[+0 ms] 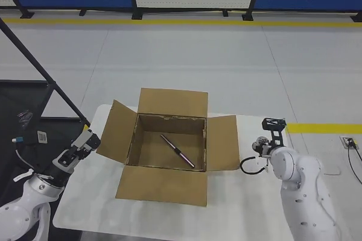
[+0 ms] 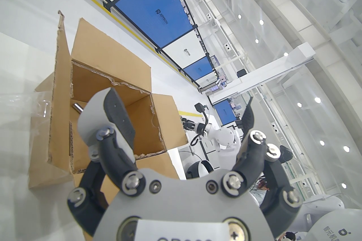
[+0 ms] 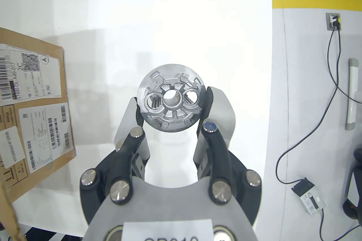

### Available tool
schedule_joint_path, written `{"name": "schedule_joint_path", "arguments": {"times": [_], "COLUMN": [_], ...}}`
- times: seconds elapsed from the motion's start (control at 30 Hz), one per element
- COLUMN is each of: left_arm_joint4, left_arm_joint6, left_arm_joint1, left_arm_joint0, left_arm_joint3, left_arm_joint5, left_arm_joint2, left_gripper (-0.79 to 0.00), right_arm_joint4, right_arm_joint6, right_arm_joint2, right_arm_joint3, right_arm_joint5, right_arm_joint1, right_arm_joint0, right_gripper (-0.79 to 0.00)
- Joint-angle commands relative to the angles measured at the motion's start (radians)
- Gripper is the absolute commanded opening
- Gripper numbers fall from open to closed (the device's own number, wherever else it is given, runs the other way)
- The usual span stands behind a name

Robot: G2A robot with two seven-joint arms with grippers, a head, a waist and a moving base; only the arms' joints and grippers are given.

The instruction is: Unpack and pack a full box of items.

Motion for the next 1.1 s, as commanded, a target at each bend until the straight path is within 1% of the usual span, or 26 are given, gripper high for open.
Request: {"name": "schedule_joint_path", "arguments": {"times": [0.0,0.23,0.47,0.7,0.83,0.9,0.93,1.07], "left_arm_joint4": [0.0,0.0,0.0,0.0,0.0,0.0,0.0,0.0], "left_arm_joint6": [0.0,0.0,0.0,0.0,0.0,0.0,0.0,0.0], "left_arm_joint1": [0.0,0.0,0.0,0.0,0.0,0.0,0.0,0.0], "left_arm_joint0": [0.0,0.0,0.0,0.0,0.0,0.0,0.0,0.0], "left_arm_joint3": [0.0,0.0,0.0,0.0,0.0,0.0,0.0,0.0], "left_arm_joint5": [0.0,0.0,0.0,0.0,0.0,0.0,0.0,0.0], "left_arm_joint2": [0.0,0.0,0.0,0.0,0.0,0.0,0.0,0.0], "left_gripper": [0.0,0.0,0.0,0.0,0.0,0.0,0.0,0.0], "right_arm_joint4": [0.0,-0.076,-0.072,-0.072,-0.058,-0.054,-0.052,-0.05], "right_arm_joint6": [-0.01,-0.008,-0.022,-0.061,-0.087,-0.094,-0.096,-0.097], "right_arm_joint2": [0.002,-0.036,-0.045,-0.04,-0.039,-0.038,-0.04,-0.046], "right_arm_joint3": [0.037,0.136,0.217,0.32,0.356,0.366,0.37,0.374], "right_arm_joint5": [0.003,0.105,0.121,0.16,0.162,0.163,0.163,0.166], "right_arm_joint1": [0.001,-0.001,-0.002,-0.001,-0.001,0.0,0.0,-0.001], "right_arm_joint0": [0.007,0.044,0.073,0.105,0.117,0.122,0.123,0.125], "right_gripper": [-0.785,-0.785,-0.785,-0.785,-0.779,-0.637,-0.536,-0.465]}}
